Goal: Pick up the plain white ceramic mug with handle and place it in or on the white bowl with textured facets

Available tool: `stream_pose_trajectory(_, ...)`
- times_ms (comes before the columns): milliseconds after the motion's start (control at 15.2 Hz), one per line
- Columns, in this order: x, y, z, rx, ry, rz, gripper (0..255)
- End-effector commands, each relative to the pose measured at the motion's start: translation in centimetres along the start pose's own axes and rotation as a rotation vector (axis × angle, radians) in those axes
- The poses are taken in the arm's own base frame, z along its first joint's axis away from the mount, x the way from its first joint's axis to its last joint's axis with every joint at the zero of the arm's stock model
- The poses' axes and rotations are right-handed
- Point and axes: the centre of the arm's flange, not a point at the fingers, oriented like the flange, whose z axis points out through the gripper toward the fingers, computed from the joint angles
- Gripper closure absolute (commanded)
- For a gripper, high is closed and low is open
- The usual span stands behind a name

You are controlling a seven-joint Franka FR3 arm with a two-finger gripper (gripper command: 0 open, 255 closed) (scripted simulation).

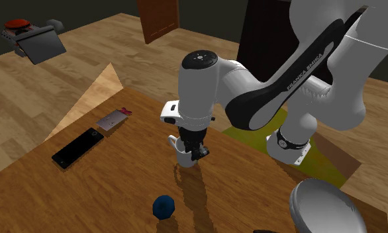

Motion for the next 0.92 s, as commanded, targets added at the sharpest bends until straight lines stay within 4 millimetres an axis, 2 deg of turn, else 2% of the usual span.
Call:
stream_pose_trajectory(0, 0.0, 0.0, 0.0, 0.000, 0.000, 0.000, 255)
stream_pose_trajectory(462, 0.0, 0.0, 0.0, 0.000, 0.000, 0.000, 255)
stream_pose_trajectory(858, 0.2, 0.0, -3.2, 0.000, 0.000, 0.000, 255)
